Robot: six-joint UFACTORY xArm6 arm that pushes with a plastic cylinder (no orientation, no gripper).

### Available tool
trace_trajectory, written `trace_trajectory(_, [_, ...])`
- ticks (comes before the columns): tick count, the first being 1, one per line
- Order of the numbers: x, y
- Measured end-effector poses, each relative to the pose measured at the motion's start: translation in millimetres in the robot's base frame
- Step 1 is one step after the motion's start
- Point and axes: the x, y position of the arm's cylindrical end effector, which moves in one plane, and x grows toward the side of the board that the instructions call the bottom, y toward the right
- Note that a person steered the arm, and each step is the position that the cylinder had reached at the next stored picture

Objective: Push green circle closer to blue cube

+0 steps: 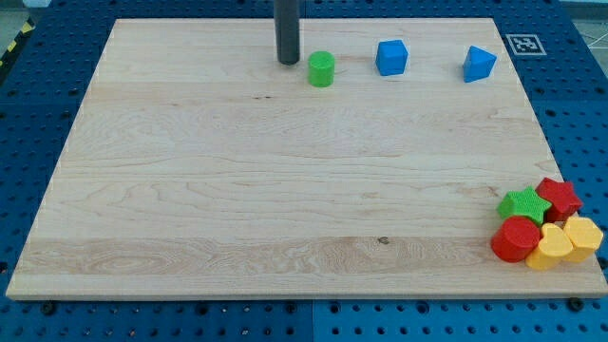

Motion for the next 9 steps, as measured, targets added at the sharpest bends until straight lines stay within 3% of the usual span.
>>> trace_trajectory(2, [49.9,45.2])
trace_trajectory(6, [76.3,96.0])
trace_trajectory(9, [85.2,100.5])
